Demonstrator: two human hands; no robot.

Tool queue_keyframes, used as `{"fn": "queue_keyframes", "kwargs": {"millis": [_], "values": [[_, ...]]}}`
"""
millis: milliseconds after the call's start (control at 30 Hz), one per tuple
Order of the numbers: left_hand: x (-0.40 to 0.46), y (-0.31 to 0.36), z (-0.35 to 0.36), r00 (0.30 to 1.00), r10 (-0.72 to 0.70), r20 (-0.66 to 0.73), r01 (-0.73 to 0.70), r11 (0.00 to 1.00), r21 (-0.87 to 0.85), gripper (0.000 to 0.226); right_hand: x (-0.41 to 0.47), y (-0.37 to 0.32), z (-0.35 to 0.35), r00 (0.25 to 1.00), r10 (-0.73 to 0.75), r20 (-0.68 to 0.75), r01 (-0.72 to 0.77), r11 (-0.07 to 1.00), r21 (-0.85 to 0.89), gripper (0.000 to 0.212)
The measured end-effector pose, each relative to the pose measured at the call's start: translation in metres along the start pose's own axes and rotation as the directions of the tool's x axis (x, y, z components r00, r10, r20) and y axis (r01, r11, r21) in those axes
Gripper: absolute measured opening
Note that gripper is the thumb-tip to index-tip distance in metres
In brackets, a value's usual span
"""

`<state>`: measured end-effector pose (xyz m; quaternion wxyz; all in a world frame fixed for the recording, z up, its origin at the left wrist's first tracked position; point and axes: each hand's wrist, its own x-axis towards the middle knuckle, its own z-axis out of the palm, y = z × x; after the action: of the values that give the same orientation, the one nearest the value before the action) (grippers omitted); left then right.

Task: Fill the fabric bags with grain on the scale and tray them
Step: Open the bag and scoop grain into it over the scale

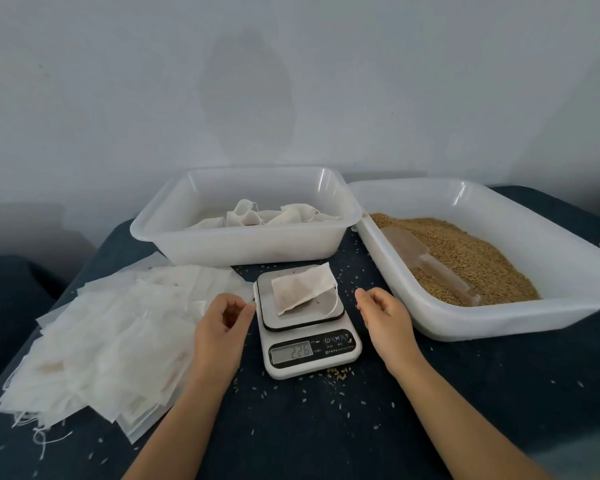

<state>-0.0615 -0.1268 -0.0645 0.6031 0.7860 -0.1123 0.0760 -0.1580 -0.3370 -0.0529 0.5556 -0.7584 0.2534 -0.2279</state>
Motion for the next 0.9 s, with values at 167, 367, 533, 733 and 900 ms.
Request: {"fn": "queue_keyframes", "kwargs": {"millis": [167,367,533,733,900], "values": [[0.000,0.001,-0.001,1.000,0.005,0.024,-0.005,1.000,0.011,0.018,-0.001,-0.001,0.002,0.999,-0.012,0.035,0.014,0.999,-0.041,0.039],[0.000,0.001,0.000,0.999,-0.010,0.031,0.009,1.000,0.016,0.031,-0.001,0.001,0.003,0.998,-0.031,0.050,0.032,0.999,-0.023,0.021],[0.001,-0.002,0.001,0.999,-0.018,0.039,0.017,1.000,0.019,0.031,-0.004,0.001,0.006,0.994,-0.083,0.068,0.084,0.996,-0.001,0.006],[0.002,-0.004,0.002,0.999,-0.015,0.047,0.014,1.000,0.019,0.032,-0.003,-0.012,0.004,0.990,-0.126,0.069,0.128,0.991,-0.033,0.005],[0.002,-0.004,0.002,0.998,-0.028,0.058,0.026,0.999,0.024,0.032,0.017,-0.043,0.007,0.989,-0.033,0.146,0.057,0.984,-0.168,0.021]]}}
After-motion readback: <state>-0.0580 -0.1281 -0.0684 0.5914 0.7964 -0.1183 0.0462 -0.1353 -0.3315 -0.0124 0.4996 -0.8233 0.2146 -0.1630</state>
